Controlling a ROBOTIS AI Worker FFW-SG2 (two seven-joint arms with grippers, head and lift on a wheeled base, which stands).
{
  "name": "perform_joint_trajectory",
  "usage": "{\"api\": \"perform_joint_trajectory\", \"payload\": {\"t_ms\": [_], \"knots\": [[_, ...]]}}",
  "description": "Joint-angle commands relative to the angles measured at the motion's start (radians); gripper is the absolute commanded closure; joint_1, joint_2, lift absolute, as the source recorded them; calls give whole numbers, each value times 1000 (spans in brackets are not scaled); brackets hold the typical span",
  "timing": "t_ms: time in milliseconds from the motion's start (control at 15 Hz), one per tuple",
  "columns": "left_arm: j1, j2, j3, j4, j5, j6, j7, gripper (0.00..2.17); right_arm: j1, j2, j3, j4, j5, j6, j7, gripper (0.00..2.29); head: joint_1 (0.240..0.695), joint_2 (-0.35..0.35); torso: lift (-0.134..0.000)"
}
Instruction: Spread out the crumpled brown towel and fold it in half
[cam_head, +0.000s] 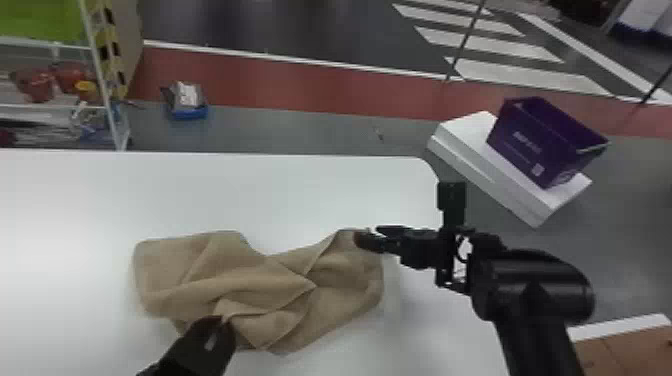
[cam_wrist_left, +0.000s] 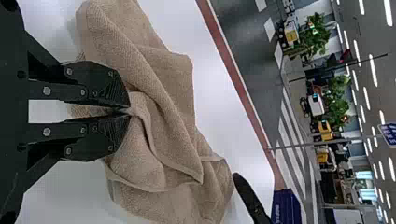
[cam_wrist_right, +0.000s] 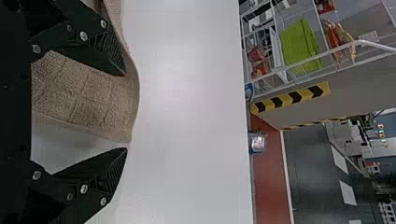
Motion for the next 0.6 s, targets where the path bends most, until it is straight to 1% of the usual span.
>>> {"api": "perform_joint_trajectory", "payload": {"t_ms": [0,67,133,333,400,467,533], "knots": [[2,0,0,1,-1,-4,0,1001,-14,0,7,16,13,4,0,475,695,-295,-123],[2,0,0,1,-1,-4,0,1001,-19,-1,13,21,13,13,2,545,695,-295,-123],[2,0,0,-1,-1,-4,0,1001,-20,-1,15,21,13,19,5,664,695,-294,-123],[5,3,2,-1,-12,-1,-15,1001,-28,-6,15,24,13,50,25,1231,695,-290,-123],[6,3,8,-2,-12,-1,-17,1001,-28,-9,10,24,13,56,28,1342,695,-290,-123],[8,3,14,-7,-12,-1,-20,1001,-25,-11,2,24,13,56,29,1393,695,-290,-123],[13,3,28,-16,-10,-1,-21,1001,-22,-15,-2,24,11,53,31,1396,695,-291,-123]]}}
